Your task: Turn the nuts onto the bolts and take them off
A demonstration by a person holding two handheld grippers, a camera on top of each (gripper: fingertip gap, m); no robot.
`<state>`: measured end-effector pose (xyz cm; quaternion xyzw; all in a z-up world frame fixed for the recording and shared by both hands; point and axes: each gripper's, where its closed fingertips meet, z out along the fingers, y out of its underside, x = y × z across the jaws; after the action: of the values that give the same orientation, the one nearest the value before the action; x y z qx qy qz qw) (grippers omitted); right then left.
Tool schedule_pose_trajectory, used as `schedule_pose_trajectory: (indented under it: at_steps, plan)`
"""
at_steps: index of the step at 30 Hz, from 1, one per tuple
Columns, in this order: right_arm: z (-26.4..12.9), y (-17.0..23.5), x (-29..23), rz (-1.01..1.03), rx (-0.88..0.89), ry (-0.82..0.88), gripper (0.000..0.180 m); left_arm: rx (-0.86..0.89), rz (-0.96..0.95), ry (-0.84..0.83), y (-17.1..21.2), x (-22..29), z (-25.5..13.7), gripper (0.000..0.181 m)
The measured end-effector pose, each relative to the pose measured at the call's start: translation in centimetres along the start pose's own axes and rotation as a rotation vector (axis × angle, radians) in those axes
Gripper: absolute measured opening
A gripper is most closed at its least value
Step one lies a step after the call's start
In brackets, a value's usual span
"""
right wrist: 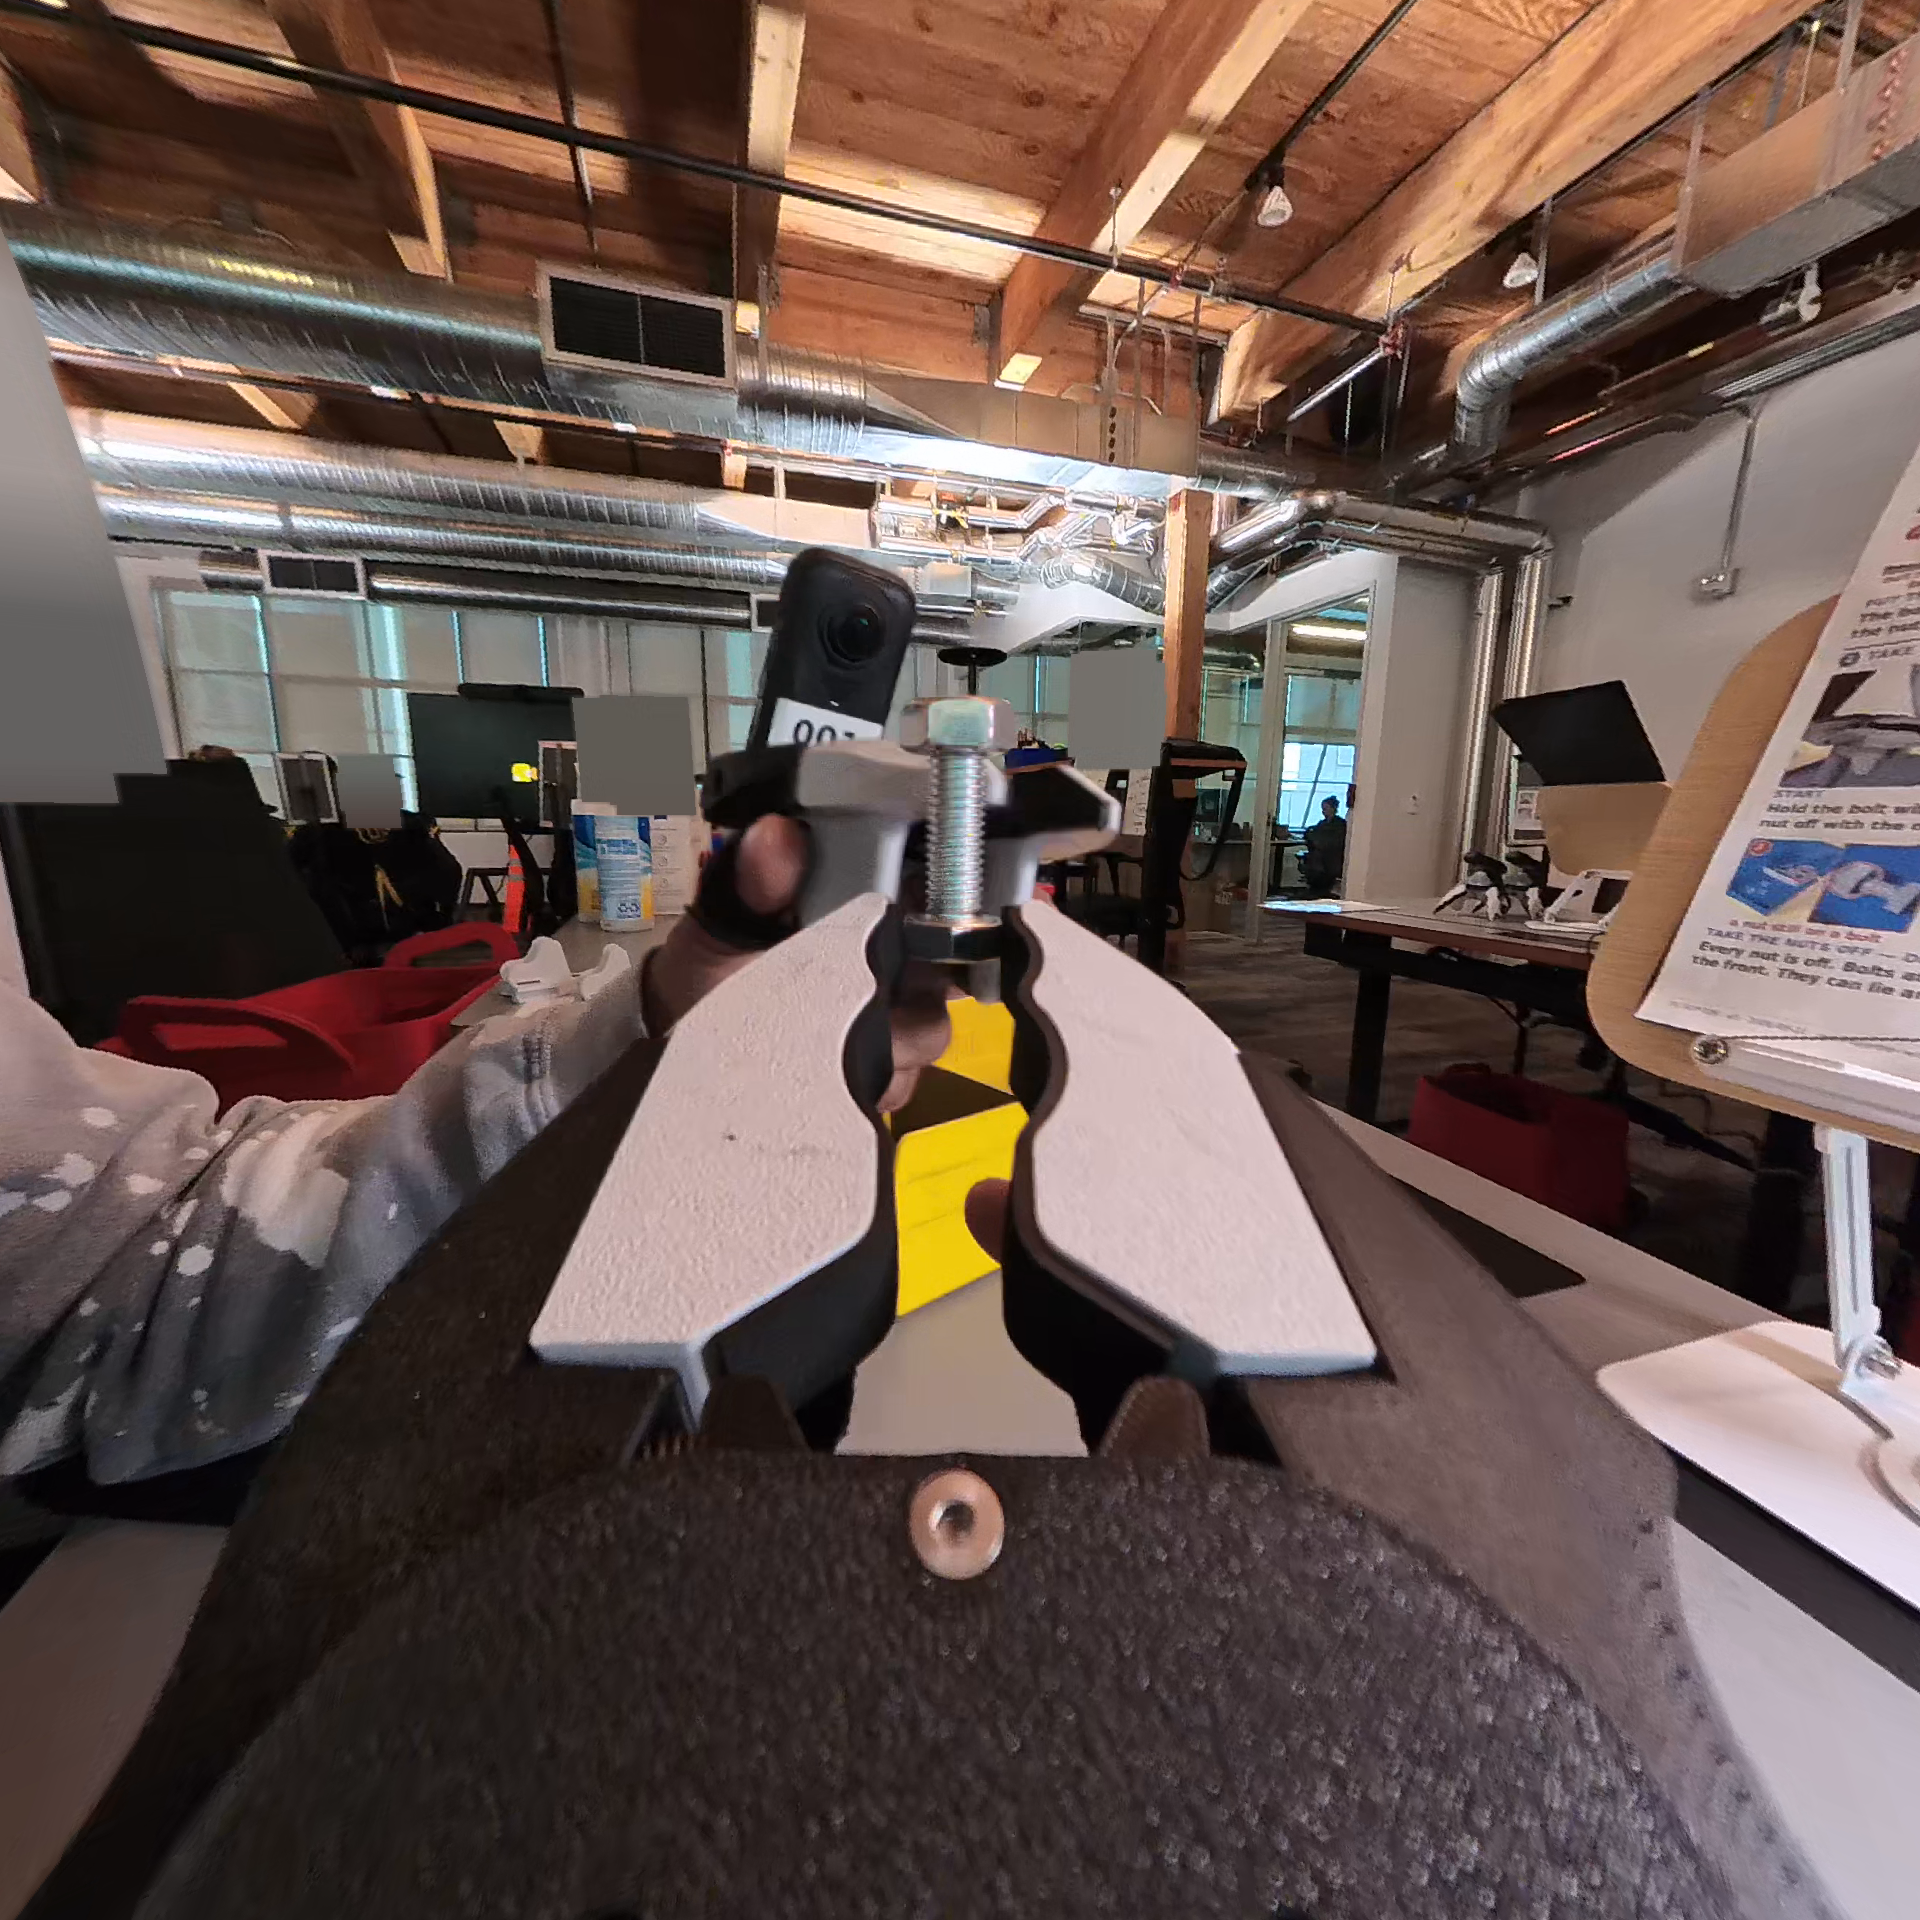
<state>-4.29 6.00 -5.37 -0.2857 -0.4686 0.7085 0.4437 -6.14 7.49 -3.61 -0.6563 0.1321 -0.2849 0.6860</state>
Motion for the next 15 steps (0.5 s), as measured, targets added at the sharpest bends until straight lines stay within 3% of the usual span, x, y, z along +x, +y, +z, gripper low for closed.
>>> schedule_pose_trajectory:
  at_steps: [4,11,15]
  plan:
    - [0.1,0.8,0.6,-0.001,-0.034,0.040,0.018,-0.005,-0.010,0.096,0.1,2.1,0.7,0.030]
    - [-0.4,-0.3,0.3,0.033,0.032,0.001,0.018,-0.008,-0.019,0.005,0.2,-0.3,0.1,0.019]
    - [-0.4,0.0,0.5,0.031,0.022,0.013,0.018,0.006,-0.034,0.095,-0.1,1.1,0.0,0.024]
